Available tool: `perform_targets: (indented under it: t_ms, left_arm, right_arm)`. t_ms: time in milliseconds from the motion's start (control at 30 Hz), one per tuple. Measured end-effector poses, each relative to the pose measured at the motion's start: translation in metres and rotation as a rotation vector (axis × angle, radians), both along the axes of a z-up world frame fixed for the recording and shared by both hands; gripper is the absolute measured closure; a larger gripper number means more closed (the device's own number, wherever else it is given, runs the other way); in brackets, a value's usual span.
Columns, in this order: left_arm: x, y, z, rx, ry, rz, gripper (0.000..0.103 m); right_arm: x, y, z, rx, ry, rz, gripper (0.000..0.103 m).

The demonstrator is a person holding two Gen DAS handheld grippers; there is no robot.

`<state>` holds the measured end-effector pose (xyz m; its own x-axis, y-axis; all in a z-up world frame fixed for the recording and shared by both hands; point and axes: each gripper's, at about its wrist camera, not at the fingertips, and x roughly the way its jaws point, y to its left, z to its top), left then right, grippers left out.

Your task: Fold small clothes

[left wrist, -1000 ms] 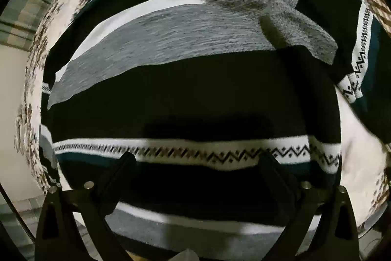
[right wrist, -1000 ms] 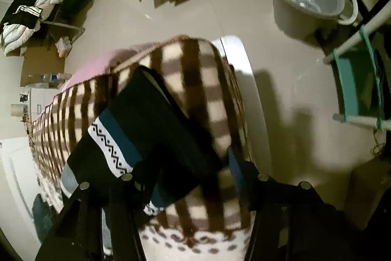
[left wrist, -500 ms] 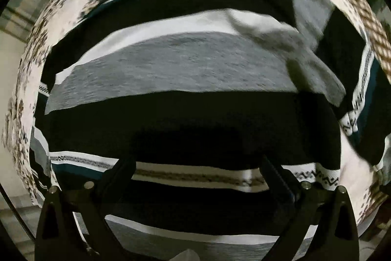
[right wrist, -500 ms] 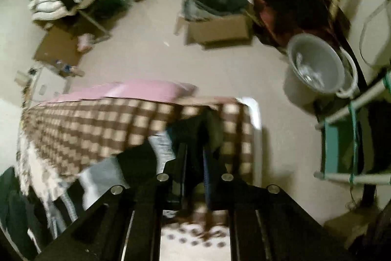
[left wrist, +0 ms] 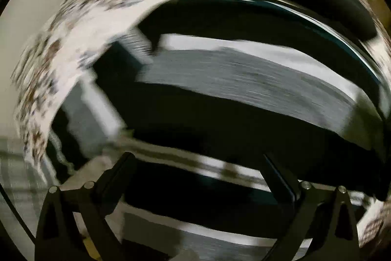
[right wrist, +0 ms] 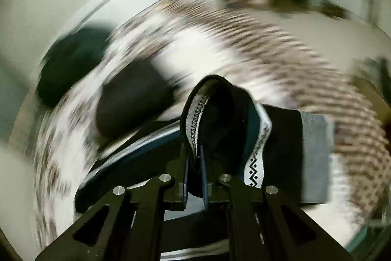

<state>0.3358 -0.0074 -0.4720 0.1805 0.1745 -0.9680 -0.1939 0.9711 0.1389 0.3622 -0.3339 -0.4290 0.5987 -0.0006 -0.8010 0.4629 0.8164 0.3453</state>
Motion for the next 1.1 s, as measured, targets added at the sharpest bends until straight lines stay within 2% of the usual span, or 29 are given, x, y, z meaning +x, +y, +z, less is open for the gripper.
perform_targets:
  t_ms: [133,200,400,600,767,867,933,967,1000,1033,1100]
  left_arm:
    - [-0.012,0.070,0.000,0.035,0.001,0.141,0.000]
    - [-0.020,0.096,0.000,0.040,0.003,0.195,0.000]
    - [-0.040,0.153,-0.002,0.047,-0.002,0.302,0.000]
    - [-0.049,0.173,-0.008,0.033,-0.004,0.337,0.000]
    - [-0.054,0.179,-0.012,0.017,-0.005,0.354,0.000]
    - [-0.058,0.186,-0.012,-0.004,-0.009,0.370,0.000]
    - [-0.064,0.192,-0.011,-0.014,-0.024,0.385,0.000]
    - [-0.067,0.195,-0.011,-0.023,-0.027,0.397,0.000]
    - [-0.073,0.200,-0.012,-0.038,-0.026,0.418,0.000]
    - [-0.078,0.205,-0.014,-0.050,-0.023,0.438,0.000]
    - [-0.089,0.217,-0.018,-0.082,-0.013,0.494,0.000]
  right_arm:
    - [0.070,0.128,-0.039,0.014,0.060,0.221,0.094]
    - [0.087,0.179,-0.059,0.010,0.098,0.288,0.094]
    - [0.114,0.284,-0.100,-0.041,0.163,0.434,0.095]
    - [0.121,0.341,-0.124,-0.083,0.209,0.541,0.095]
    - [0.120,0.361,-0.120,-0.091,0.221,0.594,0.094]
    - [0.124,0.366,-0.123,-0.047,0.275,0.640,0.091]
    - [0.123,0.350,-0.117,0.055,0.287,0.629,0.069]
    - [0.120,0.338,-0.111,0.110,0.281,0.619,0.046]
    - [0.114,0.321,-0.102,0.161,0.264,0.597,0.032]
    - [0.108,0.307,-0.095,0.181,0.251,0.570,0.032]
    - [0.094,0.276,-0.081,0.153,0.250,0.513,0.032]
